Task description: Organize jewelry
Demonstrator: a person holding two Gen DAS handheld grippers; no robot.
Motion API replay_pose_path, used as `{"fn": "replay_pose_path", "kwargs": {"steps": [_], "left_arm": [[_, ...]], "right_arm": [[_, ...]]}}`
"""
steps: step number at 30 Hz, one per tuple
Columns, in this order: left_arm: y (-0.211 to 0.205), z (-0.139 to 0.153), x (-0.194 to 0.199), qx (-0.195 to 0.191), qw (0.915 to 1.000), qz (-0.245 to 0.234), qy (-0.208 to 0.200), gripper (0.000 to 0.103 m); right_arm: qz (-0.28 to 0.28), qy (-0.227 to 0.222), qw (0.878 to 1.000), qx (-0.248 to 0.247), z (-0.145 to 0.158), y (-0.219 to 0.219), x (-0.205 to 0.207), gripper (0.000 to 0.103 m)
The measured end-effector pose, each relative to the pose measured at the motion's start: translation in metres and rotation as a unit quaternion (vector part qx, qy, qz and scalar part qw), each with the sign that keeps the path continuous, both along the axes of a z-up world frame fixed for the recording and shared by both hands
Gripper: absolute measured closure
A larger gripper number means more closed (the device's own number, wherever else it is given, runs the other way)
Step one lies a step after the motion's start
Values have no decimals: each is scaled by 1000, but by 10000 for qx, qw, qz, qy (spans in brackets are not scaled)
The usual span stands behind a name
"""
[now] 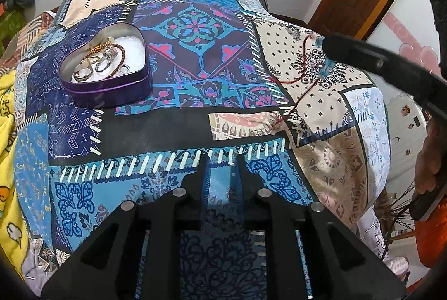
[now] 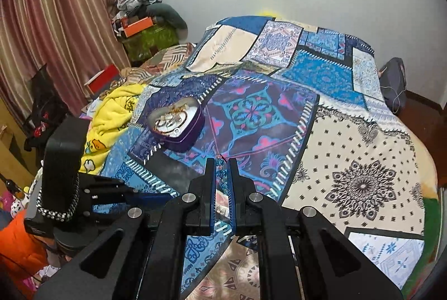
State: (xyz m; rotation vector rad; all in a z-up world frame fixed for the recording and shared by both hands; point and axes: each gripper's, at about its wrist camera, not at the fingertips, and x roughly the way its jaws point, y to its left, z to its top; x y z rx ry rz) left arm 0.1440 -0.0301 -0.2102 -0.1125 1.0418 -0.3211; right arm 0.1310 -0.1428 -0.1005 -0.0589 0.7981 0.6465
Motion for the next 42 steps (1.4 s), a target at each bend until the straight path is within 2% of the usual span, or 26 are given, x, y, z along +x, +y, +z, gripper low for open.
{"fn": "replay_pose_path", "kwargs": {"steps": [6,11,17,23,42], "left_arm": [[-13,2,5,-191,9996,-211,28,81],[-35,1,13,-272,9984,-490,47,81],[-59,-12,28,-211,9975,-655,182,81],[-69,-16,41,-340,9972,-632,210,81],[-77,-19,60,-60,9997,-241,85,88]], "right_arm": [[-219,70,9997,-83,-9,-13,4,96],[-518,391,9978,-97,-30,-34,10,96],[-673,526,9963,-51,-39,-51,12,96],[-685,595,9959,56,-46,-58,15,96],[-621,634,9958,224,-50,-69,18,96]]}}
